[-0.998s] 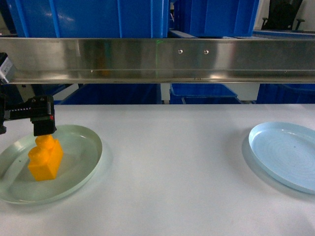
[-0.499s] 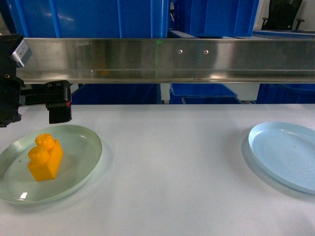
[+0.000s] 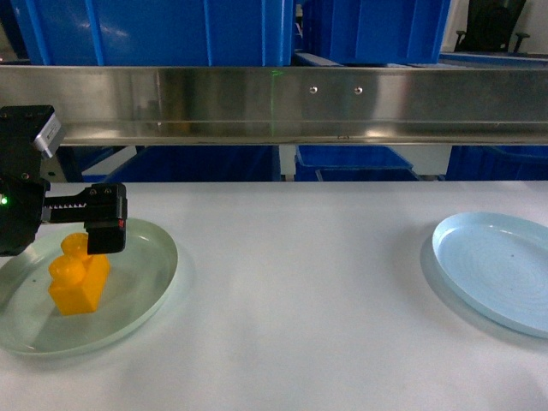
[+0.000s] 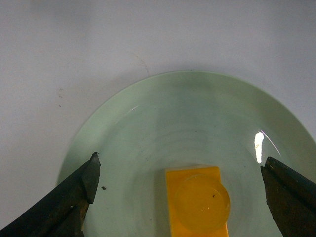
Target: Sort and place red and yellow blocks in left bins
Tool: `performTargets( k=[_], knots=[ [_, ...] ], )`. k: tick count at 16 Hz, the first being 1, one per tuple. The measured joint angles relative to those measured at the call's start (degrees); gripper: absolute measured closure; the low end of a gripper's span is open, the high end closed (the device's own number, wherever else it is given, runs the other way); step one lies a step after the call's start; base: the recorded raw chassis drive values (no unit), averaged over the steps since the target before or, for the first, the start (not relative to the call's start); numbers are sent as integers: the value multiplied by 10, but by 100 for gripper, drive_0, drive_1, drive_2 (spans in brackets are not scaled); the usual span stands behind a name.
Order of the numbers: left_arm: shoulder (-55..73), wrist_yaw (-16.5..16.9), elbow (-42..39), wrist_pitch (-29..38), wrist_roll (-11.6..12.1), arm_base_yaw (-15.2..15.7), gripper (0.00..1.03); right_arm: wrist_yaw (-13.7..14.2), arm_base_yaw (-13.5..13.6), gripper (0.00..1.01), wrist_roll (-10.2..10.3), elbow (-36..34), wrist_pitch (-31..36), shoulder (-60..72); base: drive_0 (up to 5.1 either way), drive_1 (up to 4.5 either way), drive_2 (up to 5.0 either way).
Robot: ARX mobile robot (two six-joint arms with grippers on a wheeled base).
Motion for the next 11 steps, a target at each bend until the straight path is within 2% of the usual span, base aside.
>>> performTargets(
  k=[3,11],
  knots=[
    [5,-10,-3,-3,5,-12,5,0,0,73,0,0,0,0,0,0,0],
    [27,-11,-12,-3,9,-12,5,0,0,73,0,0,0,0,0,0,0]
  ],
)
